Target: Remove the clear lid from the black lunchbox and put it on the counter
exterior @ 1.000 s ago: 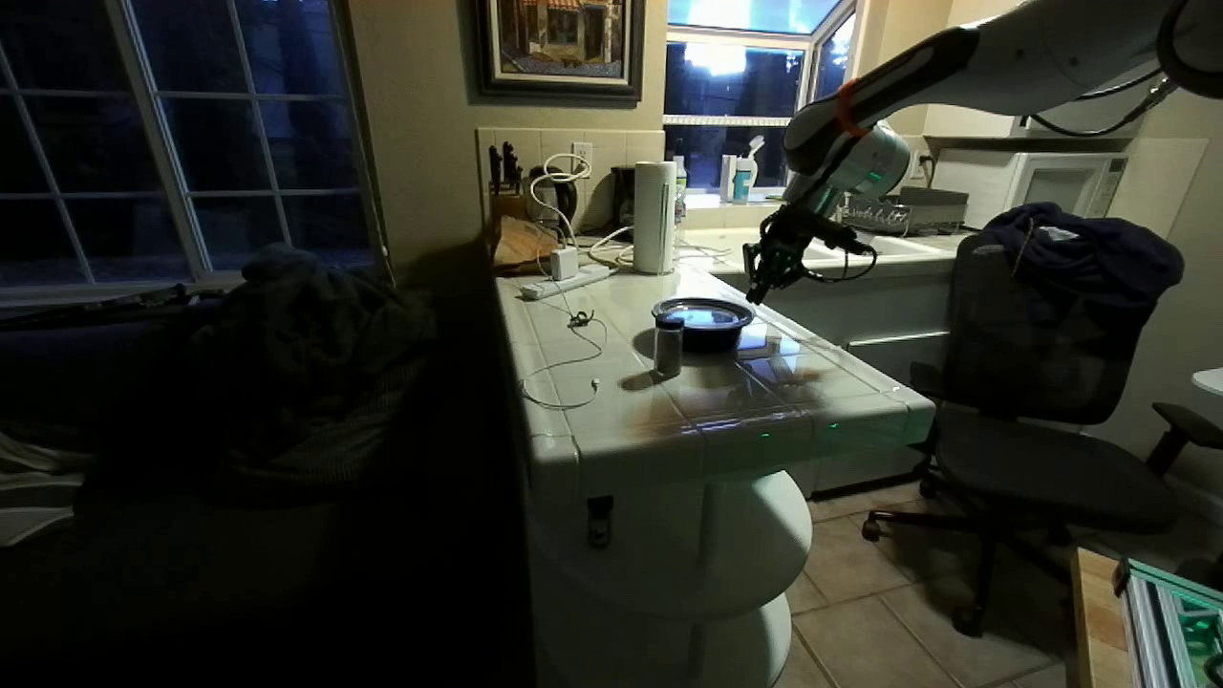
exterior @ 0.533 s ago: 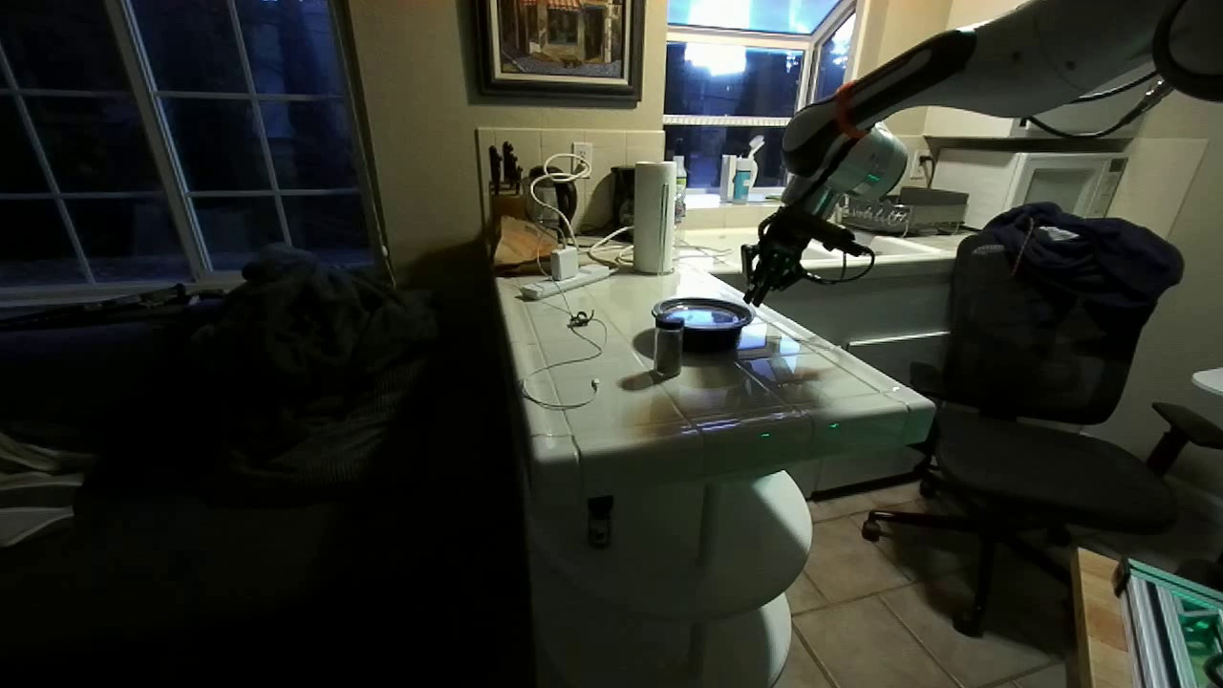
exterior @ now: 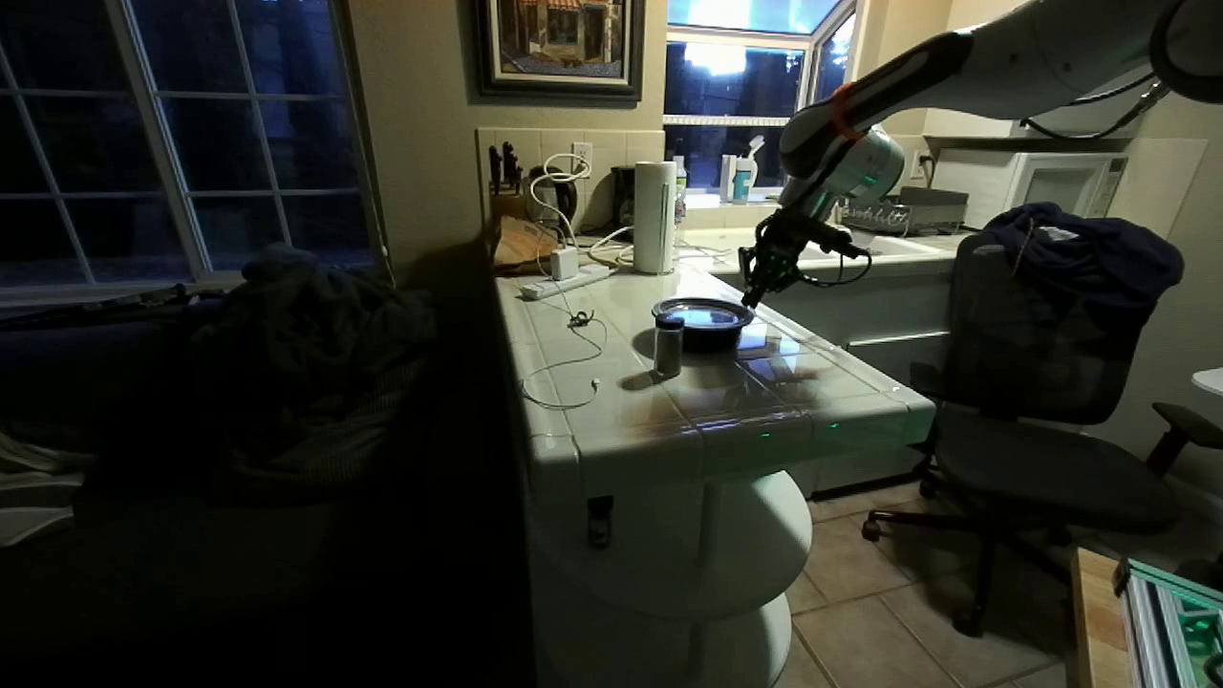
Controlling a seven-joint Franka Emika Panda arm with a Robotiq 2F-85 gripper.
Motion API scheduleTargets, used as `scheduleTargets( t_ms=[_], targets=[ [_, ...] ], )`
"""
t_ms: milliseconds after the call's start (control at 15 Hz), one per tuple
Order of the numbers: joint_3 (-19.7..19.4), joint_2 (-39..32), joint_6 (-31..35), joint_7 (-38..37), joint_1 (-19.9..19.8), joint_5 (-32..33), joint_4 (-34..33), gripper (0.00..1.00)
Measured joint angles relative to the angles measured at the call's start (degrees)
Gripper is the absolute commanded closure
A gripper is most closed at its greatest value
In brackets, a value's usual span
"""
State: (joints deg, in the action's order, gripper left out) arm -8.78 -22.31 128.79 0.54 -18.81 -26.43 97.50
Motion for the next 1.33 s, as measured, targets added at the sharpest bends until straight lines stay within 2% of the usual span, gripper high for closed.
scheduleTargets(
  t_ms=[133, 200, 267, 533, 667, 733, 933, 1333],
  targets=[
    [0.1, 0.0, 0.0, 0.0, 0.0, 0.0, 0.0, 0.90],
    [0.2, 0.0, 0.0, 0.0, -0.1, 0.0, 0.0, 0.87],
    [0.2, 0.0, 0.0, 0.0, -0.1, -0.1, 0.0, 0.88],
    [0.3, -0.1, 0.0, 0.0, -0.1, -0.1, 0.0, 0.77],
    [0.3, -0.1, 0.0, 0.1, -0.2, -0.2, 0.0, 0.76],
    [0.3, -0.1, 0.0, 0.2, -0.2, -0.2, 0.0, 0.80],
    [0.3, -0.1, 0.0, 0.4, -0.2, -0.4, 0.0, 0.82],
    [0.3, -0.2, 0.0, 0.6, -0.3, -0.4, 0.0, 0.79]
  ],
)
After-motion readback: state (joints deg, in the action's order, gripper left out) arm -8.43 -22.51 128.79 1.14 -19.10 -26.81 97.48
